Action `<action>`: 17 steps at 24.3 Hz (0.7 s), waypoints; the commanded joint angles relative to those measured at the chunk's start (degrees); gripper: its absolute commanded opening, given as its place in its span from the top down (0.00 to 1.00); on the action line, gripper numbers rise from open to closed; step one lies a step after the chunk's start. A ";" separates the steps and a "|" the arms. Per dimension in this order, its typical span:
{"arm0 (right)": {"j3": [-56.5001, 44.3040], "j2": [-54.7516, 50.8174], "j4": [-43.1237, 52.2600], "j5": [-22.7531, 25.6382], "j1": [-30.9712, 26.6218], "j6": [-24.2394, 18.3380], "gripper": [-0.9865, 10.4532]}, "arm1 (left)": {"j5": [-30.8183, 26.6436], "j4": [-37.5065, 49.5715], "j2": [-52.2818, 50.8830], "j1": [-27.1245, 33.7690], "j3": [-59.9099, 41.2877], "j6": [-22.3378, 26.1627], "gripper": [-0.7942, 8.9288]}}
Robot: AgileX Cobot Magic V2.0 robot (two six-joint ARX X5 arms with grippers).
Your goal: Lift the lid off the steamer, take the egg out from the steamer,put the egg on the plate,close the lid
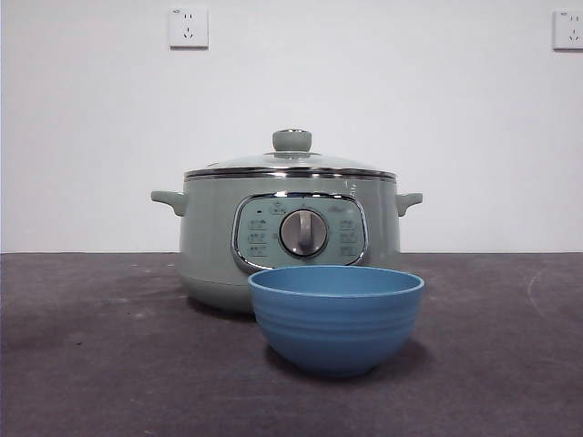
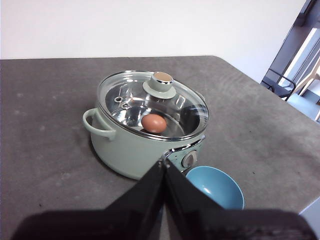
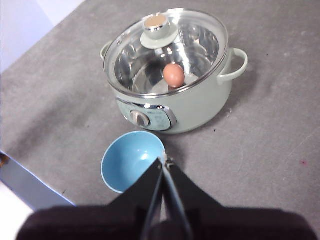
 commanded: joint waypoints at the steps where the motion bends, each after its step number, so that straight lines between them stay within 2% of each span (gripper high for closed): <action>1: 0.17 0.15 0.22 -0.28 0.07 -0.81 0.89 | 0.46 -0.09 0.48 0.15 0.28 1.09 0.87; 3: 0.17 0.15 0.20 -0.26 0.07 -0.81 0.74 | 0.46 -0.15 0.70 0.15 0.28 1.03 0.67; 4: 0.17 0.15 0.22 -0.24 0.07 -0.63 0.54 | 0.46 -0.07 0.70 0.15 0.28 0.87 0.43; 5: 0.17 0.15 0.24 -0.24 0.07 -0.48 0.40 | 0.46 0.09 0.74 0.15 0.28 0.90 0.32; 6: 0.17 0.15 0.24 -0.22 0.07 -0.48 0.33 | 0.46 0.31 0.74 0.15 0.28 0.90 0.31; 13: 0.17 0.15 0.26 -0.24 0.07 -0.46 0.33 | 0.50 0.44 1.68 0.13 0.28 0.87 0.31; 17: 0.17 0.15 0.33 -0.24 0.09 -0.46 0.33 | 0.79 3.52 5.29 -1.42 1.92 -0.42 0.31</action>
